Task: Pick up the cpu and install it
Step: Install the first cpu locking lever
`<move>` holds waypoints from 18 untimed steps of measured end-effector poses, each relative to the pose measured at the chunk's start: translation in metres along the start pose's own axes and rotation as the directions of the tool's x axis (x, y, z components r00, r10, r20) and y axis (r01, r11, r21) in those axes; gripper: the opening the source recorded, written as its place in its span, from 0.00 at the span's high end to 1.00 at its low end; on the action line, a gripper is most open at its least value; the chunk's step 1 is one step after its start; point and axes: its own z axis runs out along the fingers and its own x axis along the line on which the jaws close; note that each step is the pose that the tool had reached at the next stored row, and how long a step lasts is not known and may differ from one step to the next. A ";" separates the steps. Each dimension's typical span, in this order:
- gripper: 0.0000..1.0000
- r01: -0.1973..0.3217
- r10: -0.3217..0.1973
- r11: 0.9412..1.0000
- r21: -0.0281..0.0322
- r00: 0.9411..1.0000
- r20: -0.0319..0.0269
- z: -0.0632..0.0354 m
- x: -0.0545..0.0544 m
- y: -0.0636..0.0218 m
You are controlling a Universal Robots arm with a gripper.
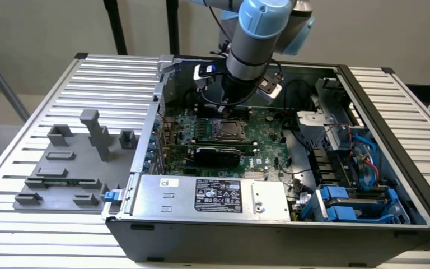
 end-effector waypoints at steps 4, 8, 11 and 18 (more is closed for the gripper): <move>0.89 -0.002 0.002 1.000 -0.001 1.000 0.001 -0.0002 0.002 0.0020; 0.89 -0.003 0.003 1.000 -0.005 1.000 0.006 -0.0004 0.003 0.0045; 0.89 -0.004 0.004 1.000 -0.008 1.000 0.010 -0.0004 0.004 0.0061; 0.89 -0.004 0.004 1.000 -0.010 1.000 0.013 0.0002 0.007 0.0102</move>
